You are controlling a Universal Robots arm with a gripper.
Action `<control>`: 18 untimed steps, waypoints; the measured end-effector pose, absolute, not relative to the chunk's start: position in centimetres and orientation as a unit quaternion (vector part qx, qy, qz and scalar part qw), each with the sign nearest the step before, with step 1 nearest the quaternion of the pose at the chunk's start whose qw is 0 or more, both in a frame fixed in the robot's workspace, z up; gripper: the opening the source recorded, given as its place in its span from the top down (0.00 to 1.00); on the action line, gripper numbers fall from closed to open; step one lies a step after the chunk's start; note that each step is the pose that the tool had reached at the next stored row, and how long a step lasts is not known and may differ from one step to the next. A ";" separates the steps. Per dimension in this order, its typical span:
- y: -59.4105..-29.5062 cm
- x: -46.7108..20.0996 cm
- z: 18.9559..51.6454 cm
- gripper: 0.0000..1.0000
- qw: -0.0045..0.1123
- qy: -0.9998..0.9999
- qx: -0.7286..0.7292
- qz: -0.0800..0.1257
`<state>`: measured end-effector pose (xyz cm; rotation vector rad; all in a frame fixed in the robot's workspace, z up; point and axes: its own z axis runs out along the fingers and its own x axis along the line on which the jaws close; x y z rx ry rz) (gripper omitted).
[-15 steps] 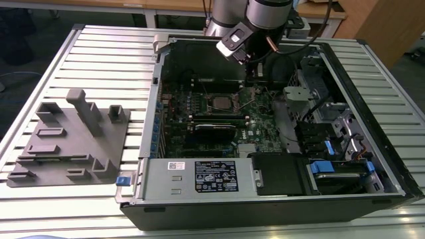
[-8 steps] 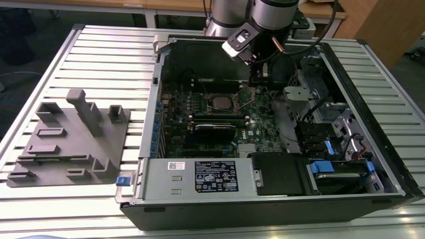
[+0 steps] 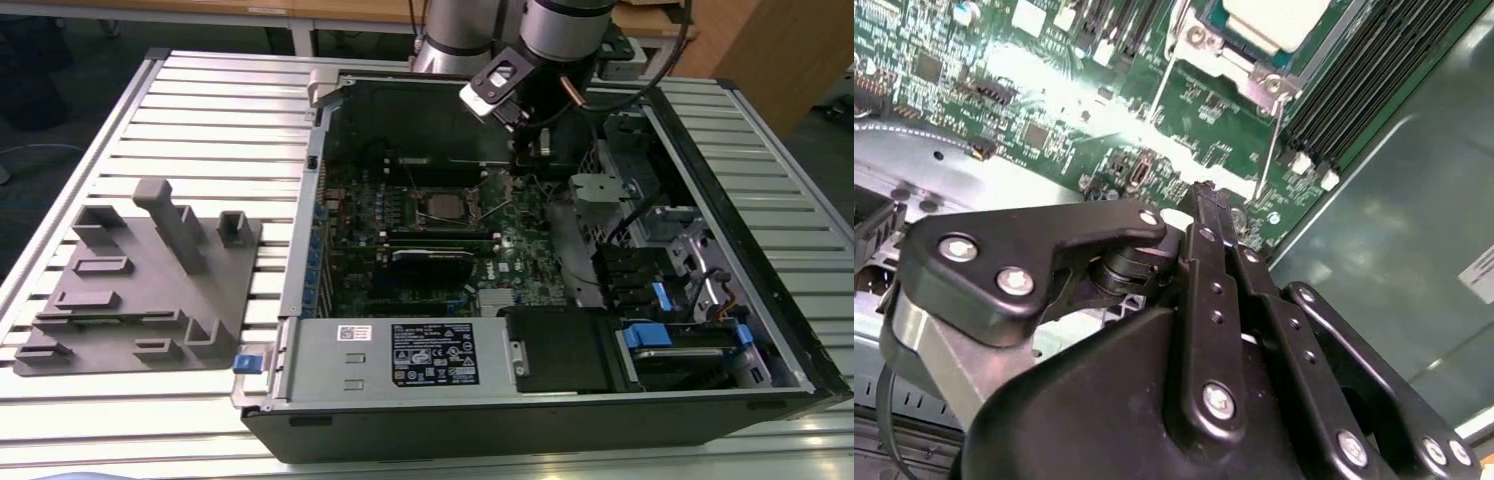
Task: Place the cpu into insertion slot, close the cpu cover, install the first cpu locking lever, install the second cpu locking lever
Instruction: 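Close the cpu cover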
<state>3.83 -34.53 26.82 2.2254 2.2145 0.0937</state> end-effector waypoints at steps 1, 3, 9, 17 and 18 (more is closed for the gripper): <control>-34.5 4.0 26.8 0.89 0.000 0.705 0.709 0.030; -34.5 4.4 26.8 0.89 0.000 0.705 0.709 0.030; -34.5 4.9 26.3 0.89 0.000 0.705 0.709 0.030; -34.5 5.1 25.1 0.89 0.000 0.705 0.709 0.030; -34.5 5.1 24.9 0.89 0.000 0.705 0.709 0.030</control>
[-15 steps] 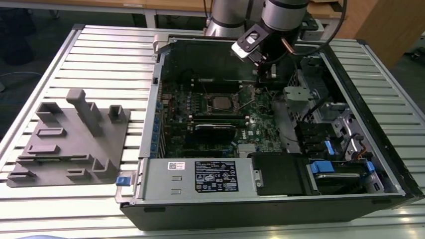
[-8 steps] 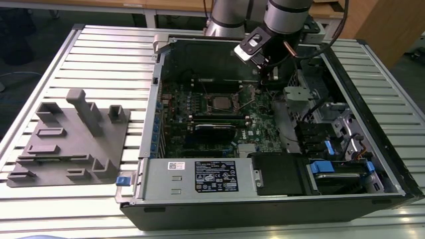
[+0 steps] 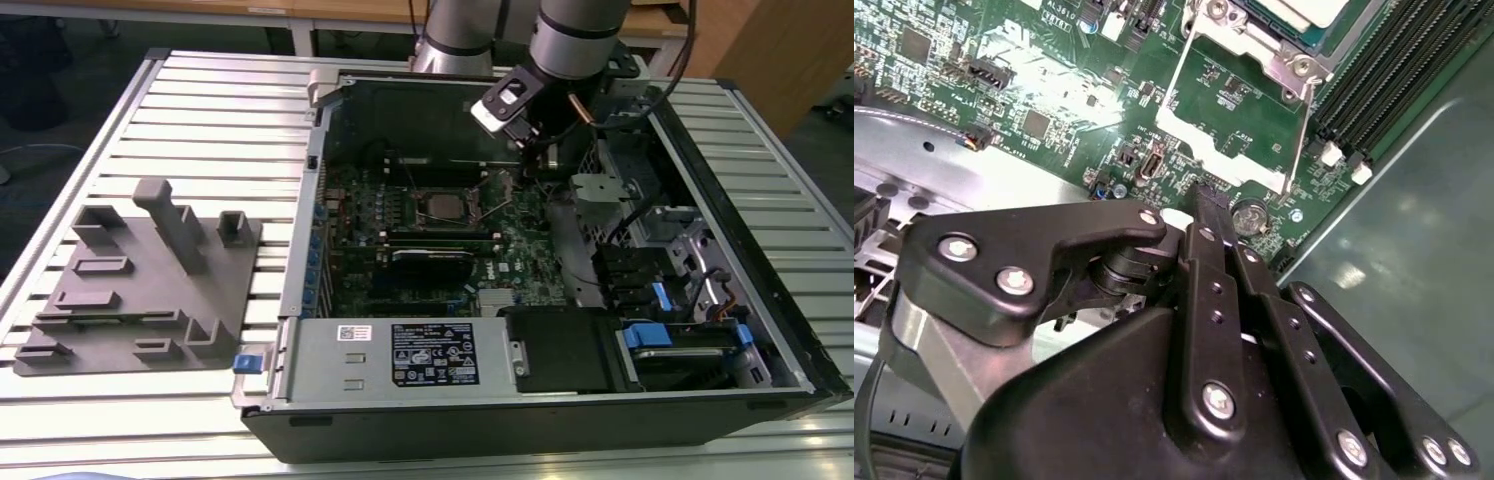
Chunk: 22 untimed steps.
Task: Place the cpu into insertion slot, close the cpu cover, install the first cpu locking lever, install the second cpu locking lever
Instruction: 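Close the cpu cover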
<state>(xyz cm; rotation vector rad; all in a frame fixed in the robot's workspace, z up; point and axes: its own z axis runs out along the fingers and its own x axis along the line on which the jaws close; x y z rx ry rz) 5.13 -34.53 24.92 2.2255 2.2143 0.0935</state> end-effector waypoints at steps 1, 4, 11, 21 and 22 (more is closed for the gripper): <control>-34.5 5.1 24.8 0.89 0.000 0.705 0.709 0.030; -34.5 5.2 24.5 0.89 0.001 0.705 0.709 0.029; -34.5 5.2 24.5 0.89 -0.005 0.705 0.709 0.023; -34.5 5.2 24.4 0.89 -0.019 0.705 0.709 0.009; -34.5 5.0 24.4 0.89 -0.019 0.705 0.709 0.009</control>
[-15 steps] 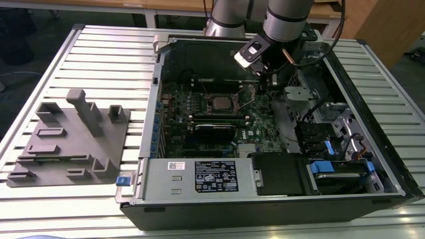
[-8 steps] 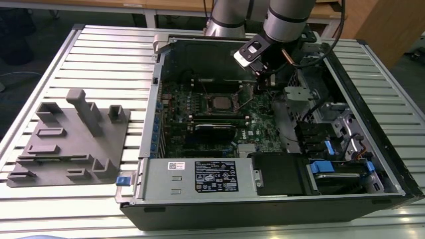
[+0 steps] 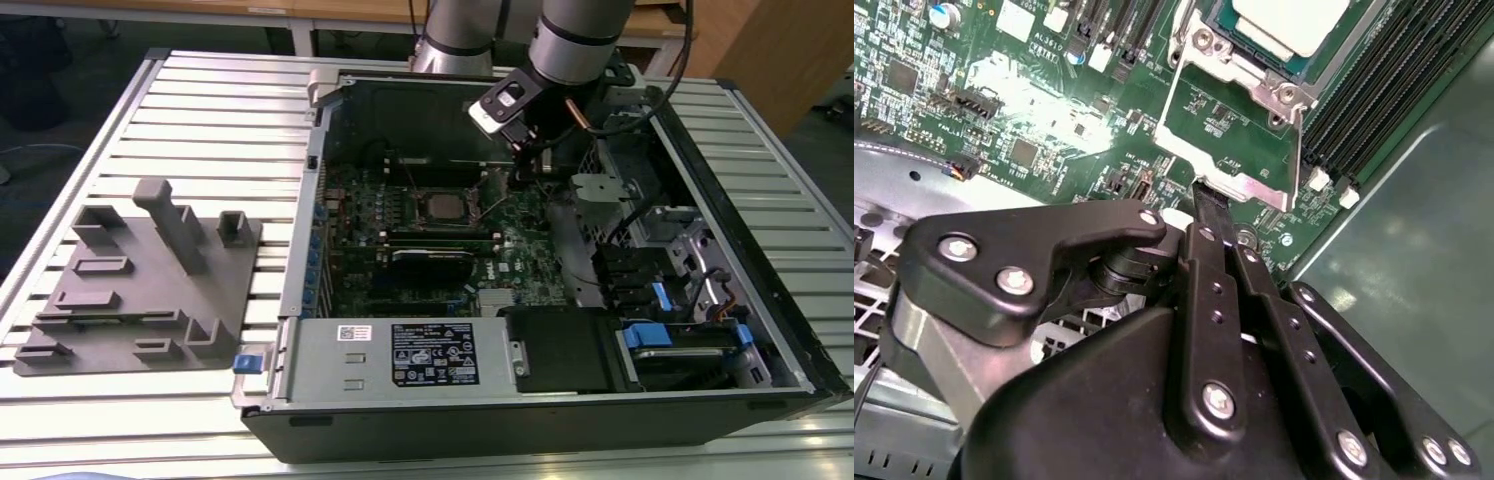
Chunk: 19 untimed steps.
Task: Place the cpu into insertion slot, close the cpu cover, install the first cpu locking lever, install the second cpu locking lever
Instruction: 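Close the cpu cover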
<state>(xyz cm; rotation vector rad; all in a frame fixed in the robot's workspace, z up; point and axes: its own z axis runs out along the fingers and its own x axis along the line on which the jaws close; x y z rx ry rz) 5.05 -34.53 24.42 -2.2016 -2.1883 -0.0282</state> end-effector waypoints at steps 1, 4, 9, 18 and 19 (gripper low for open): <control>-34.5 4.8 24.4 0.89 0.019 -0.705 -0.709 -0.009; -34.5 3.8 24.4 0.89 0.019 -0.705 -0.709 -0.009; -34.5 1.6 24.3 0.89 0.019 -0.705 -0.709 -0.009; -34.5 -0.4 24.2 0.89 0.018 -0.705 -0.709 -0.009; -34.5 -0.4 24.2 0.89 0.018 -0.705 -0.709 -0.009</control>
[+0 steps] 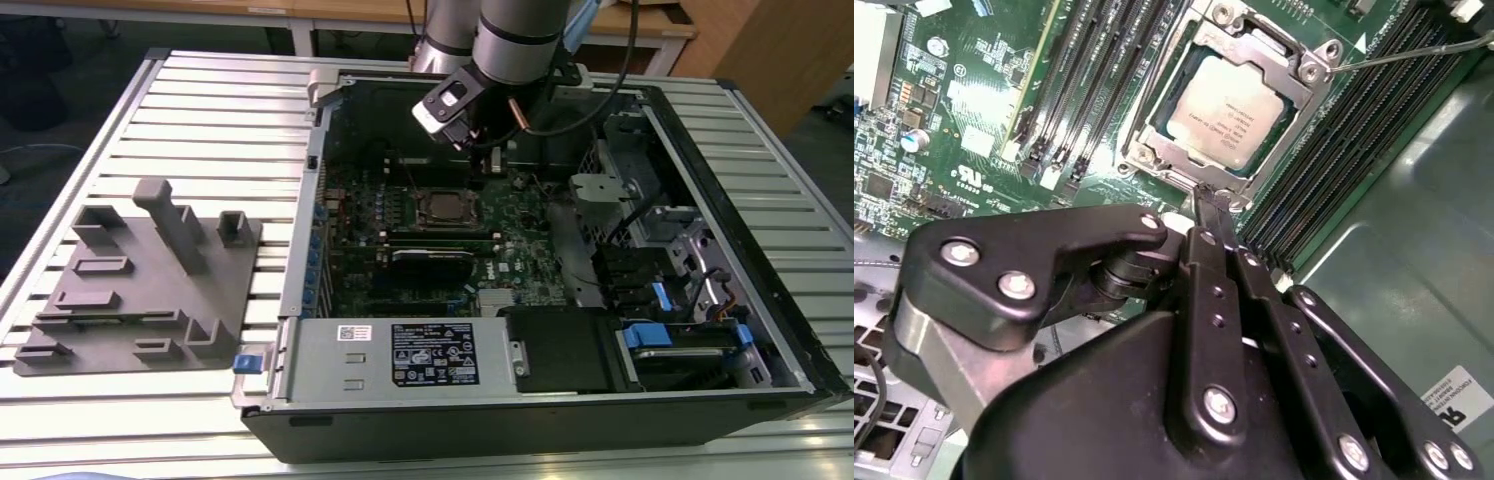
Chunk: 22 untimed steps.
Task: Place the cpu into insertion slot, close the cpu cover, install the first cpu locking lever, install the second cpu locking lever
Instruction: 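Close the cpu cover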
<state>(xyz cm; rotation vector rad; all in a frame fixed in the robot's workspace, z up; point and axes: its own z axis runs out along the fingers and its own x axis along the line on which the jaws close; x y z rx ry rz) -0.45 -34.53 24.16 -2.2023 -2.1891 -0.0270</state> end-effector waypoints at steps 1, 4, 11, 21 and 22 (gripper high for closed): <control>-34.5 -0.5 24.2 0.89 0.018 -0.705 -0.709 -0.009; -34.5 -0.5 24.1 0.89 0.018 -0.705 -0.709 -0.008; -34.5 -1.0 23.4 0.89 0.020 -0.705 -0.709 -0.006; -34.5 -2.6 22.7 0.89 0.020 -0.705 -0.709 -0.006; -34.5 -2.8 22.7 0.89 0.020 -0.705 -0.709 -0.006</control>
